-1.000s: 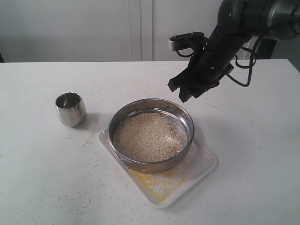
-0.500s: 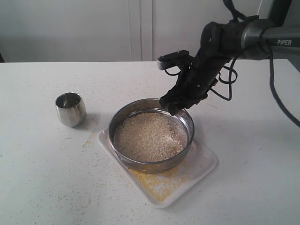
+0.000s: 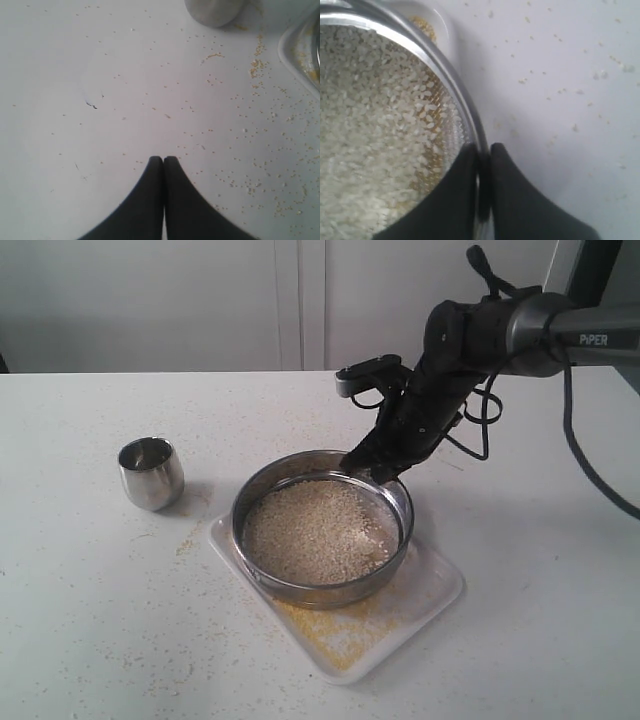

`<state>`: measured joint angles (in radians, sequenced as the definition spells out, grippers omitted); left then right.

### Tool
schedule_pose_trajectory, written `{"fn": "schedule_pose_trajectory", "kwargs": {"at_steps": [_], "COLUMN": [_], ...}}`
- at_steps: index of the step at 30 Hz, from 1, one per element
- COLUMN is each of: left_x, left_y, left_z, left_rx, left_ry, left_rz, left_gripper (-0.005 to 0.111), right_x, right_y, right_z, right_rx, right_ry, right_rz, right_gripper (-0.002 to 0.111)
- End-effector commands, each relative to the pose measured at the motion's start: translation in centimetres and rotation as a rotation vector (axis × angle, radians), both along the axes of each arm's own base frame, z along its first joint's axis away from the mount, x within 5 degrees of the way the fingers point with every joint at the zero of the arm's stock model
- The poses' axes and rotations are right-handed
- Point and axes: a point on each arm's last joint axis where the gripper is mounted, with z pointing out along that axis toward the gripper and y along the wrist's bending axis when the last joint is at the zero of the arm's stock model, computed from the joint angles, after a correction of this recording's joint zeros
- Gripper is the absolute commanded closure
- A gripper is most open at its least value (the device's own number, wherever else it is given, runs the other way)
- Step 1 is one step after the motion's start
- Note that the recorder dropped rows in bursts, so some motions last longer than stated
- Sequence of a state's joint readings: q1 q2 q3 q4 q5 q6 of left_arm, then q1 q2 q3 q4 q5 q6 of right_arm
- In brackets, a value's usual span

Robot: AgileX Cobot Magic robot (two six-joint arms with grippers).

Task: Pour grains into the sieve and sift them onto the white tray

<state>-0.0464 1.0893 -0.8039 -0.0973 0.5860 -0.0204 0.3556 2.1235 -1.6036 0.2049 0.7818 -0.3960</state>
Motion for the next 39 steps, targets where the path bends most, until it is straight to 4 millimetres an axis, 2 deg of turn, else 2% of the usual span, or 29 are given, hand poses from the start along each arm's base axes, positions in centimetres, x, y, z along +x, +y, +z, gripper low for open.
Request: {"fn": "schedule_pose_trajectory", "kwargs": {"at_steps": [1,8,13,19,24,31,37,39], "left_x": [-0.3,-0.3,-0.3,-0.3,-0.3,-0.3,-0.3,-0.3], "left_y": [-0.2,-0.2,-0.2,-0.2,-0.2,-0.2,-0.2,-0.2], "left_z": [-0.1,-0.1,-0.1,-0.1,-0.1,-0.1,-0.1,-0.1], "left_rx": [-0.005,-0.005,-0.005,-0.005,-0.005,-0.005,-0.005,-0.005], "left_ry": [0.010,0.010,0.010,0.010,0.010,0.010,0.010,0.010], "left_rz": [-0.007,-0.007,-0.007,-0.007,-0.007,-0.007,-0.007,-0.007], "left_gripper": [0.107,0.107,0.107,0.107,0.107,0.107,0.107,0.107], "right_x": [0.2,0.2,-0.2,-0.3,-0.3,-0.6,-0.1,-0.5], "right_y": [0.0,0.0,-0.2,-1.4,-2.1,-1.2,-2.5,-2.6], "right_z": [0.0,0.3,1.9,3.7,4.3,4.8,5.2,5.2], "right_rx": [0.002,0.005,0.017,0.049,0.099,0.250,0.278,0.260], "right_ry": [-0.016,-0.024,-0.040,-0.004,0.060,0.096,0.110,0.128], "right_rz": [0.003,0.003,0.004,-0.014,-0.015,0.034,-0.007,0.064], "right_gripper": [0.108,0.108,0.108,0.108,0.108,0.108,0.108,0.108]}}
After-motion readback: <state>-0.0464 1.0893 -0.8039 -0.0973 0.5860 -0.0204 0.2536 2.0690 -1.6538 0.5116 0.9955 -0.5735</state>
